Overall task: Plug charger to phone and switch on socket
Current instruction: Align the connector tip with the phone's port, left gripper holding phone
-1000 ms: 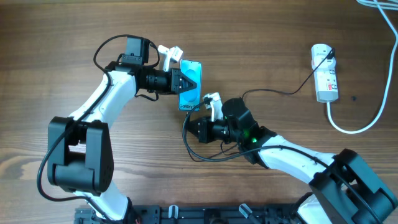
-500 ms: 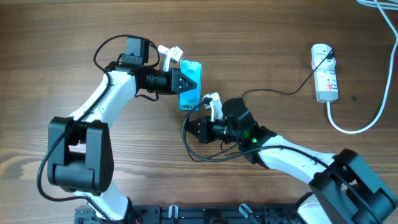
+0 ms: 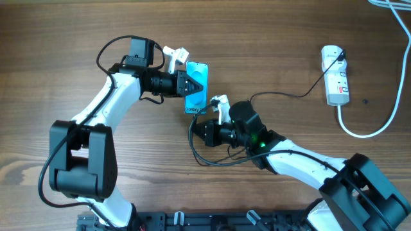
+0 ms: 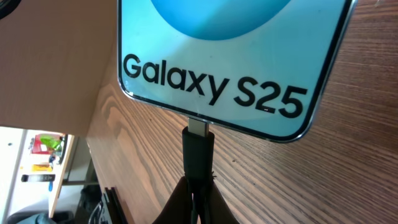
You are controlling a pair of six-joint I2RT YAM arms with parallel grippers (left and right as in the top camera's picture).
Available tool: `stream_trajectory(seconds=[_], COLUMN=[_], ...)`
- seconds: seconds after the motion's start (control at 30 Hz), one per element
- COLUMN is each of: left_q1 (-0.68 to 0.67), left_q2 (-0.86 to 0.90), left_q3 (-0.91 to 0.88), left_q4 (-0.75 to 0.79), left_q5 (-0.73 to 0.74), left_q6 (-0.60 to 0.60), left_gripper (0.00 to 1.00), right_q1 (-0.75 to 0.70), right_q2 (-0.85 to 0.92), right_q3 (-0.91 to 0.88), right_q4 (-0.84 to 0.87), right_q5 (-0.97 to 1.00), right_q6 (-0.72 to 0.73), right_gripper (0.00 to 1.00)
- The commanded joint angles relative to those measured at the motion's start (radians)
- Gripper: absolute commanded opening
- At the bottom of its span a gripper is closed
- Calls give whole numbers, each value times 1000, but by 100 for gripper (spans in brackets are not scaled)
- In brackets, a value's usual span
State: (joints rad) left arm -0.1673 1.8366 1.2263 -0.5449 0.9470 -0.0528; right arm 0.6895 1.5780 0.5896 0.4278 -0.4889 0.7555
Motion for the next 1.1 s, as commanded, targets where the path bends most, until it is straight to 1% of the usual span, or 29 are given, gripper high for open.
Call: stream_trajectory(seconds=[0.0,0.43,0.53,0.57,0.97,1.07], left_q1=[1,1,1,1,1,1], left_q2=[-3,-3,-3,-3,-3,-3], left_q3=[2,2,2,2,2,2], left_q4=[3,-1,0,0,0,0], left_q5=[21,26,28,28,27,27], left_q6=[23,11,-43,-45,-32,-29], left_gripper=[4,4,4,4,4,4], right_q1=[3,3,3,3,3,3], right_q2=[4,4,4,4,4,4], right_q3=[-6,-6,-6,-6,-6,-6], right_q4=[6,6,6,6,14,30], right_q5=[20,18,18,18,18,18], right_q6=[7,6,7,6,8,33], right_gripper=[4,4,5,4,4,4])
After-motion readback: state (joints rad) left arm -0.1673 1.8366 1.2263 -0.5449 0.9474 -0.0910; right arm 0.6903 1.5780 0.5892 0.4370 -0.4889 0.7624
